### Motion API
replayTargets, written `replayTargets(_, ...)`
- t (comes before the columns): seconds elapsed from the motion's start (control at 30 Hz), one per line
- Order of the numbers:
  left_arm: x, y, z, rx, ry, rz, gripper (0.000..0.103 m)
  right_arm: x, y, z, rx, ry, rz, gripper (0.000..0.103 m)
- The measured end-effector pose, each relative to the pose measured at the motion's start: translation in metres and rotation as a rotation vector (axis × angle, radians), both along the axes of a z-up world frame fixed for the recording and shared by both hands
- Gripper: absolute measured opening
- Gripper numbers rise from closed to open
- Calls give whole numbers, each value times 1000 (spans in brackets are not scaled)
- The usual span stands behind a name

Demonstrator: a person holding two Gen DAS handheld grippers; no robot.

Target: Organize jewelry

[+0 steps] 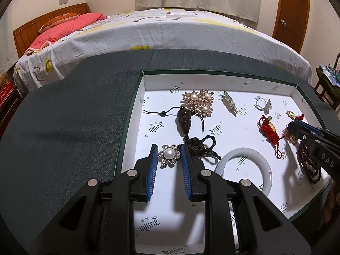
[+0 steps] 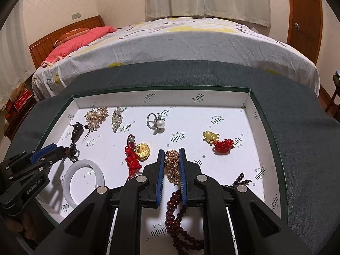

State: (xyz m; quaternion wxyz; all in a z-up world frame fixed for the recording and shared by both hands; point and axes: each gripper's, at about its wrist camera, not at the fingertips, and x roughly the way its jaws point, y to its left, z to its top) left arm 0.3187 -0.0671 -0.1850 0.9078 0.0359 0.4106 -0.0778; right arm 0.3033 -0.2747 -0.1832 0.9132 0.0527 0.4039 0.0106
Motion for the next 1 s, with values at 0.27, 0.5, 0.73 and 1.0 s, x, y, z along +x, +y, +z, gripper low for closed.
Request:
replayTargets(0.27, -1, 0, 0, -1, 0, 0, 23, 2, -1, -2, 3, 6, -6, 14)
replayTargets(0.5, -6, -7, 1, 5, -12, -16, 58, -2, -5, 1, 7, -17, -25, 43)
replayTargets(0.73, -14, -5, 10, -18, -31, 2, 77, -14, -7, 15, -1, -51, -38, 58)
replayTargets(1.0, -37, -2, 24, 2, -72, 29, 89, -40, -7, 27, -24, -73, -79, 75)
